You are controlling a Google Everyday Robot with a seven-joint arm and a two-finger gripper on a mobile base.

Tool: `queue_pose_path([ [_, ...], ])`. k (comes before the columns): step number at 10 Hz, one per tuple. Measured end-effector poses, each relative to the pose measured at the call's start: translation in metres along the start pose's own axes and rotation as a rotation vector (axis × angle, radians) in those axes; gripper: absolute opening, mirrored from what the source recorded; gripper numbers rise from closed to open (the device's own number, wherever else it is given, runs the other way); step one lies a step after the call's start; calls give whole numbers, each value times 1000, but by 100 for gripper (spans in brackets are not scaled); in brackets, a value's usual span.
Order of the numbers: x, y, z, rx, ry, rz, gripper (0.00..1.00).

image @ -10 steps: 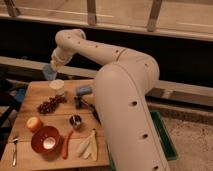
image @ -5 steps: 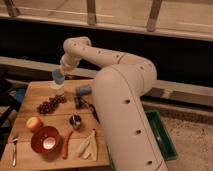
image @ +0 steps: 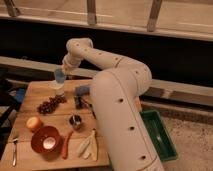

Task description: Stack cups on top of each other

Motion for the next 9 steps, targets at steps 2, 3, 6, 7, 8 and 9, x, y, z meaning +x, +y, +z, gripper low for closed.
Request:
queue_pose_path([
  [2,0,0,7,-12,2,6,10],
  [3,2,4,13,-24,8,11,24],
  [6,8,6,22,-50,21,25,51],
  [7,9,9,26,-62,27,27,63],
  [8,10,12,29,-71,33,25,72],
  [9,11,16,32,-78,38,22,78],
])
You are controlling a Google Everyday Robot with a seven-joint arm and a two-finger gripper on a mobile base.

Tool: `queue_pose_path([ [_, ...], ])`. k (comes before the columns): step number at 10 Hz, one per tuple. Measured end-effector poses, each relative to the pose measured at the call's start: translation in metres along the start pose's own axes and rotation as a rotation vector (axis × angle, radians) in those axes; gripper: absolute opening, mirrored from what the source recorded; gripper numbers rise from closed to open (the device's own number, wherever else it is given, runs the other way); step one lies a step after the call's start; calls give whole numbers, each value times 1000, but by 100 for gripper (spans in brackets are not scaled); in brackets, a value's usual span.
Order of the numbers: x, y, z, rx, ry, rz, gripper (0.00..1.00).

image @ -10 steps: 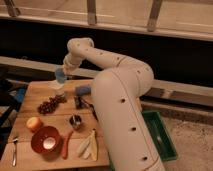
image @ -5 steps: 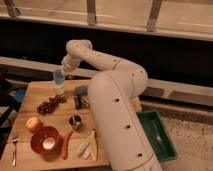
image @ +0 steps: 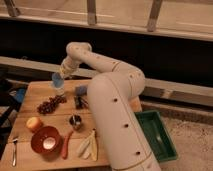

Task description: Stack cups on top of each other

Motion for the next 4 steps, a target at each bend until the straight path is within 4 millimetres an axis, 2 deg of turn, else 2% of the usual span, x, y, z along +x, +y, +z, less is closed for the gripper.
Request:
queue_pose_path([
  [4,2,5,4,-11,8,-2,79],
])
